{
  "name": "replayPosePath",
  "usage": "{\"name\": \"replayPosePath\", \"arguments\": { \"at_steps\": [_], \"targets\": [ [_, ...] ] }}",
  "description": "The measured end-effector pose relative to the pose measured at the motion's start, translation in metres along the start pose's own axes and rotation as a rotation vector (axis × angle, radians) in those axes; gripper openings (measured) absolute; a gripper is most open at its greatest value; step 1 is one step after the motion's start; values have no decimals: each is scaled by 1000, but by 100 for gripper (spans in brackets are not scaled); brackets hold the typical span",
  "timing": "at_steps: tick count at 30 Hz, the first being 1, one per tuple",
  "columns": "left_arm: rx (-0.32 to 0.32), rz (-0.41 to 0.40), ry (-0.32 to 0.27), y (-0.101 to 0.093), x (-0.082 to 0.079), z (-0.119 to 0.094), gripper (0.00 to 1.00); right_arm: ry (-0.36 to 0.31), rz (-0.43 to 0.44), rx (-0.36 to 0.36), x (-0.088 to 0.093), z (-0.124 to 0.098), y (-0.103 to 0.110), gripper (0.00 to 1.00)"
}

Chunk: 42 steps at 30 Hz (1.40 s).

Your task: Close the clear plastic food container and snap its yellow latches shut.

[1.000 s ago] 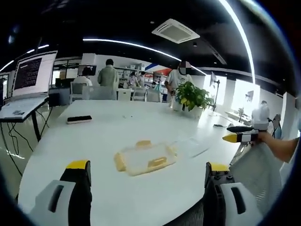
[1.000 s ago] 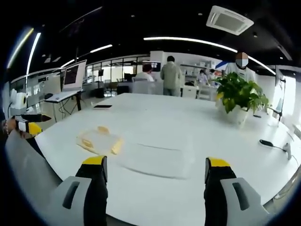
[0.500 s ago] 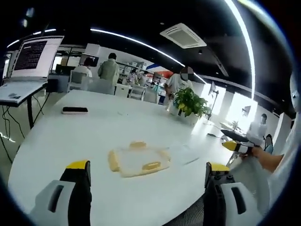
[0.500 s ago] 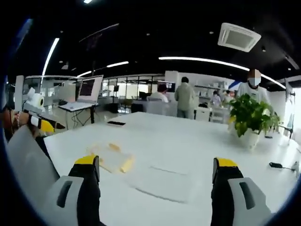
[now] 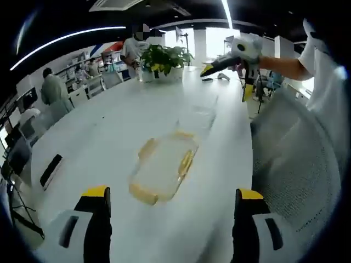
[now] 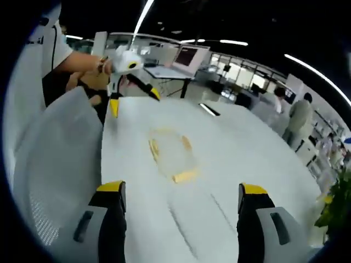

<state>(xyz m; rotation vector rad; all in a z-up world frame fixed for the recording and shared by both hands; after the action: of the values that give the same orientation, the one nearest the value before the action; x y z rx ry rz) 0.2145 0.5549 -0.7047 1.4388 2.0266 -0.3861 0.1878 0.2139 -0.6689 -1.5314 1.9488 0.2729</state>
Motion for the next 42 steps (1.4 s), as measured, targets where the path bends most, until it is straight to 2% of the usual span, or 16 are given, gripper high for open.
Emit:
{"name": "replayPosePath", "arguments": {
  "at_steps": [2, 4, 8, 11, 14, 15, 17, 19, 20, 21, 23, 25, 29, 33, 38, 42],
  "targets": [
    [45, 61, 99, 4, -2, 6, 90, 36, -35, -50, -5, 12, -7, 74],
    [68, 99, 143, 13, -4, 12, 89, 72, -79, -103, -12, 23, -14, 74],
    [114, 107, 263, 34, 0, 25, 82, 117, -155, -155, -26, 48, -29, 72],
    [135, 110, 286, 44, -2, 35, 83, 147, -206, -181, -35, 66, -38, 71],
    [188, 72, 321, 52, -3, 46, 83, 162, -210, -221, -37, 82, -45, 71],
    [195, 79, 330, 56, -5, 51, 83, 208, -223, -249, -34, 90, -49, 69],
    [204, 120, 348, 61, -6, 59, 82, 256, -217, -250, -31, 102, -57, 64],
    [210, 174, 398, 67, -4, 65, 78, 253, -214, -267, -31, 112, -61, 61],
    [213, 205, 415, 68, -3, 68, 72, 257, -209, -275, -30, 115, -62, 61],
    [225, 230, 424, 69, -3, 70, 68, 259, -208, -279, -30, 119, -62, 63],
    [249, 220, 432, 69, -3, 77, 61, 279, -227, -289, -27, 126, -63, 63],
    [271, 198, 433, 71, -5, 83, 60, 314, -239, -287, -23, 133, -65, 62],
    [266, 247, 421, 77, -10, 89, 52, 332, -217, -322, -19, 142, -64, 60],
    [273, 247, 428, 79, -10, 90, 50, 344, -238, -342, -19, 149, -60, 58],
    [264, 303, 428, 80, -9, 91, 47, 344, -217, -356, -23, 155, -59, 56],
    [259, 265, 415, 79, -11, 92, 47, 341, -217, -351, -24, 157, -61, 55]
  ]
}}
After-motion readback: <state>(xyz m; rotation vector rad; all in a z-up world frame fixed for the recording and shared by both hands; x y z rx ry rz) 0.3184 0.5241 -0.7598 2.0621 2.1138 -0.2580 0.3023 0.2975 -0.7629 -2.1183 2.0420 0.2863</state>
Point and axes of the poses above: the point that each gripper's makers call its tool centre point, and the gripper's own axes: z roughly forward along the fingers, y roughly to its left, x roughly out of its underside, the point moved 9 cm from there along -z, roughly backward along the fingers, and after that the axes turned 7 degrees about y, right-handed, at the moved point
